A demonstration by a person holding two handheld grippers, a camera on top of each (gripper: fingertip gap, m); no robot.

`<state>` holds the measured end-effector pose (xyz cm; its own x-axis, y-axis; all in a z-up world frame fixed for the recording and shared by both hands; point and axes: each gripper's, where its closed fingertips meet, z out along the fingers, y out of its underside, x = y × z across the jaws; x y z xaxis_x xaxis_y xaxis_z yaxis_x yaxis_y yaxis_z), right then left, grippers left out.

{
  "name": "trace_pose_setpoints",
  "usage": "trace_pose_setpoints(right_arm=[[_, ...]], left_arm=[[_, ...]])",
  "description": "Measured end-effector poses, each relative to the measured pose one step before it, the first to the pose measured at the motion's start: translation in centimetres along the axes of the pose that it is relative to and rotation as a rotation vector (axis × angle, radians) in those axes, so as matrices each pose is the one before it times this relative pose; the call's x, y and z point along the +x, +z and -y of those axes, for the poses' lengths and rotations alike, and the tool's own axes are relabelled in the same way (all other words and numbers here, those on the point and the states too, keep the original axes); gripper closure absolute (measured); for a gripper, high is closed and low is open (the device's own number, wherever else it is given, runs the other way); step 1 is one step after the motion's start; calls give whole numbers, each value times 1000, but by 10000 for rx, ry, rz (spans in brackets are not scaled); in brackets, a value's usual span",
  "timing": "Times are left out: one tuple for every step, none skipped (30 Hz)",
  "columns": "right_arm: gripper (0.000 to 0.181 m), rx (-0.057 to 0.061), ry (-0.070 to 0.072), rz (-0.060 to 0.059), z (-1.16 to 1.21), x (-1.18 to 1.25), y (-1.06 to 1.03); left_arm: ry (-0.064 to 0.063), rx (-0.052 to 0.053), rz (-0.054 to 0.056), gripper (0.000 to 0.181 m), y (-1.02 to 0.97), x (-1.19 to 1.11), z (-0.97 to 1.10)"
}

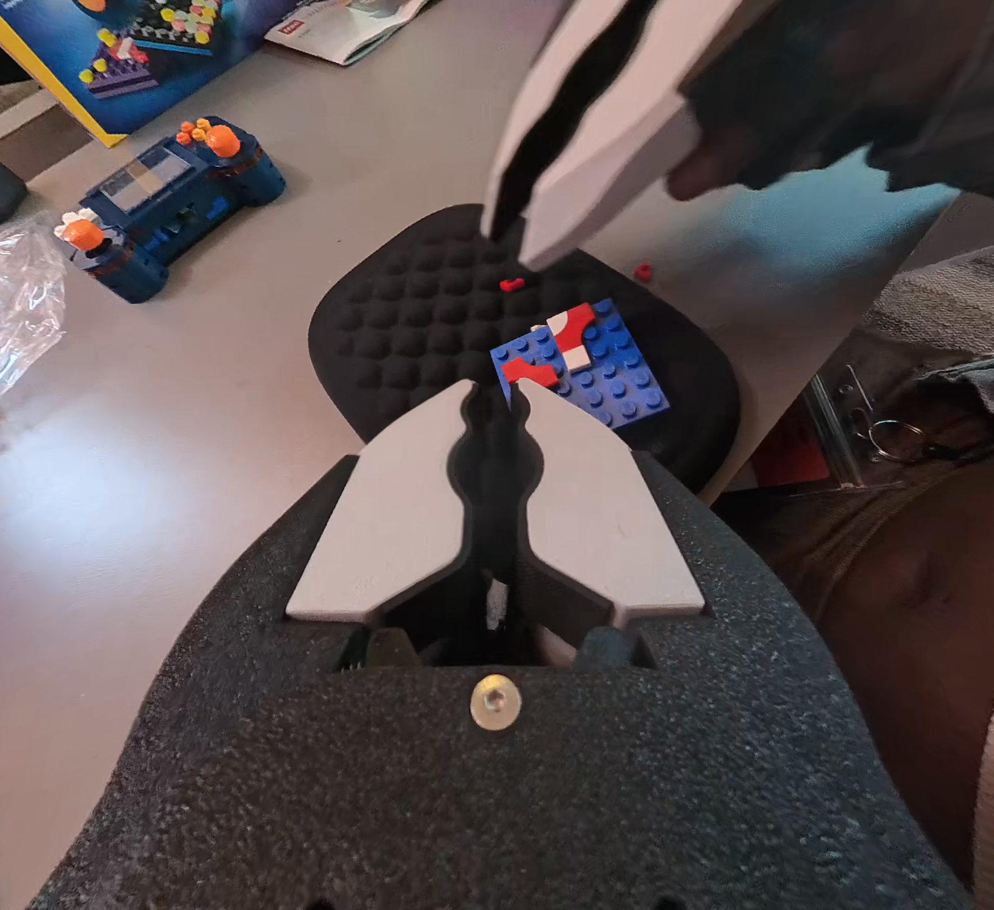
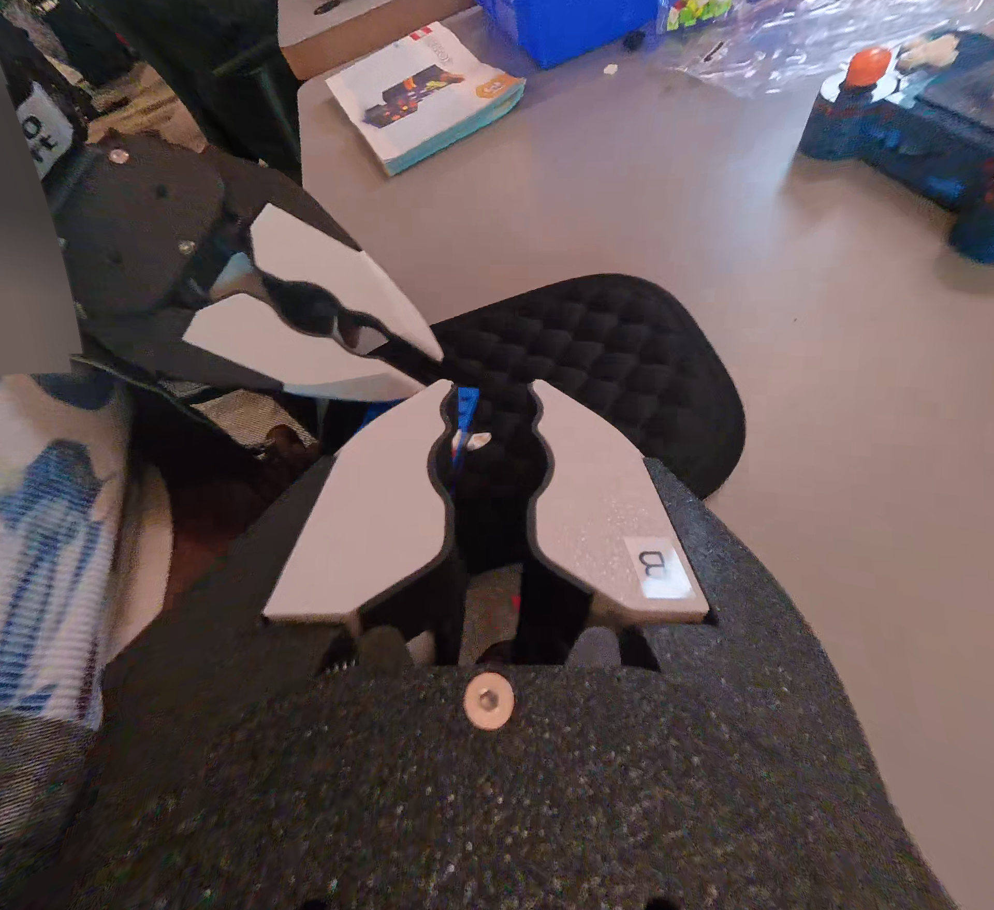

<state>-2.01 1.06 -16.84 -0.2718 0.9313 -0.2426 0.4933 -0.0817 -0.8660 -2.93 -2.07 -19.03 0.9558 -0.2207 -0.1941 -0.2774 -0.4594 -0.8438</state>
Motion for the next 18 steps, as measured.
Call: trace_pose_setpoints(right_arm=[[158, 36, 213, -59, -406, -587, -382], [157, 64, 177, -115, -404, -538, -310], [154, 3, 194, -63, -461, -577, -184], [146, -126, 174, 18, -553, -632, -16], [132, -278, 78, -8, -673, -557, 148], [122, -467, -114, -81, -835, -405, 280], [117, -452, -425, -163, -744, -269, 365], [117, -200, -728, -370, -286, 20, 315], [125, -80, -818, -438, 30, 267, 126], [132, -78, -673, -133, 137, 146, 99], [132, -55, -435, 43, 193, 209, 111], [132, -86, -300, 136, 60, 380, 145], [132, -1, -286, 171, 94, 519, 138], [132, -28, -366, 370, 57, 254, 140], [132, 3, -386, 454, 66, 106, 103], [132, 52, -319, 363, 43, 170, 43], [132, 71, -200, 295, 12, 243, 7], [132, 91, -117, 396, -41, 69, -22]], left_arm=[[38, -43, 31, 168, -59, -119, 58], [81, -65, -92, 166, -95, -11, 36], [65, -55, -193, 164, -142, 49, 57], [10, 17, -266, 161, -172, 62, 133], [-32, 75, -366, 159, -188, 129, 171], [-71, 90, -430, 156, -157, 162, 179], [-193, 91, -293, 155, -120, -28, 153], [-285, -24, -228, 156, -15, -91, -31], [-237, -257, -516, 157, 73, 359, -362], [-220, -386, -655, 159, 108, 636, -550], [-313, -77, -348, 159, 42, 308, -118], [-216, 158, 12, 158, -112, -108, 196], [-37, 79, 41, 160, -135, -76, 98], [53, -64, 123, 161, -94, -124, -75], [133, -143, 75, 161, -51, 4, -180], [125, -48, 74, 161, -35, 3, -66], [93, -2, 53, 161, -30, -4, 5], [69, 14, -2, 163, -27, 4, 51]])
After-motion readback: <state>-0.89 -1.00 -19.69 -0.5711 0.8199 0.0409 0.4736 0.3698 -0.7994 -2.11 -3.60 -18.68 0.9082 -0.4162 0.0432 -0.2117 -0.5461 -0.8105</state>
